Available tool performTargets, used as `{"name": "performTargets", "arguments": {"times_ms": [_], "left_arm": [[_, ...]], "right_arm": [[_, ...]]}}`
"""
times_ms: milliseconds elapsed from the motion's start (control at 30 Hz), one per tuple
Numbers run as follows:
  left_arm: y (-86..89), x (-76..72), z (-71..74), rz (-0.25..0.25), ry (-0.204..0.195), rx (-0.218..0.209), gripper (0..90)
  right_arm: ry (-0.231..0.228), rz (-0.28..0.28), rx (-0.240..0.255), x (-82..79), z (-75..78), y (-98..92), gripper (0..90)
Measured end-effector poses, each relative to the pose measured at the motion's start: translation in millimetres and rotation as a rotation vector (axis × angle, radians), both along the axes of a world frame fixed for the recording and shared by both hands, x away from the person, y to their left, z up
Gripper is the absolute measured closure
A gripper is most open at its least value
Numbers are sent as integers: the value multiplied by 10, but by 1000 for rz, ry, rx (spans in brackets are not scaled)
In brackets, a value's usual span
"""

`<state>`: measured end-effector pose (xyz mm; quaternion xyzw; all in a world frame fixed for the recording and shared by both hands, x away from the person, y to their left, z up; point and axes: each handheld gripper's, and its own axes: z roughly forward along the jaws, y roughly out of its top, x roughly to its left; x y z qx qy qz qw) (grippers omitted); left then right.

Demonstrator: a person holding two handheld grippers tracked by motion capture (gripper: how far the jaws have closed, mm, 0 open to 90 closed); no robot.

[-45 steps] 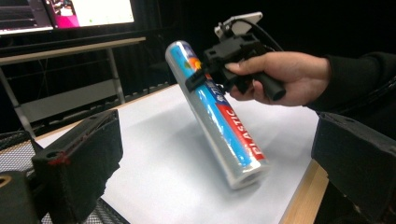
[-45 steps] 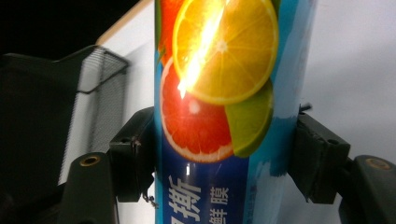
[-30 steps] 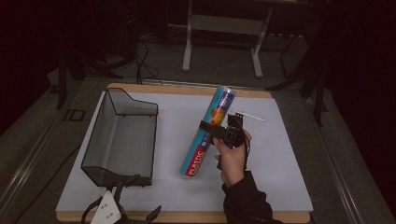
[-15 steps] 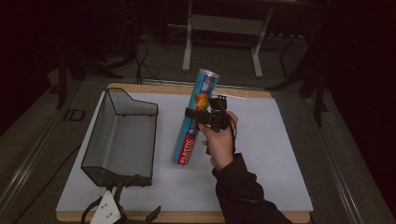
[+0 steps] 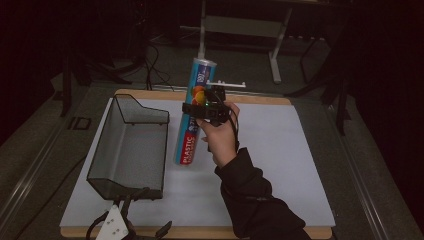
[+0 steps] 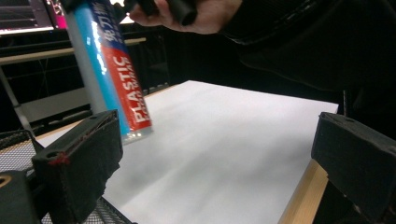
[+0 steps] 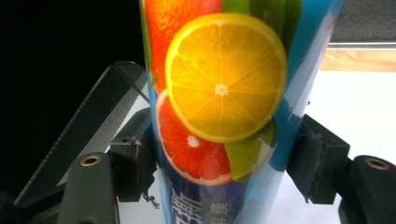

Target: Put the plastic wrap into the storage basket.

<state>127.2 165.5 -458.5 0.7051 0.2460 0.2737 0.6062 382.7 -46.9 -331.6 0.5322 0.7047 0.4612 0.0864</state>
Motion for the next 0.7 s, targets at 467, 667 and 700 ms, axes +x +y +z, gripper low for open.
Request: {"name": "performTargets", "arguments": {"times_ms": [467, 667, 700], "left_arm": [[21, -21, -3, 9, 6, -4, 27], [31, -31, -6, 12, 7, -2, 27], [35, -34, -6, 13, 7, -1, 27]], "right_arm": [[-27, 83, -46, 8, 197, 668, 321], [8, 121, -39, 9, 75, 908, 321], [21, 124, -41, 8, 50, 942, 322]]}}
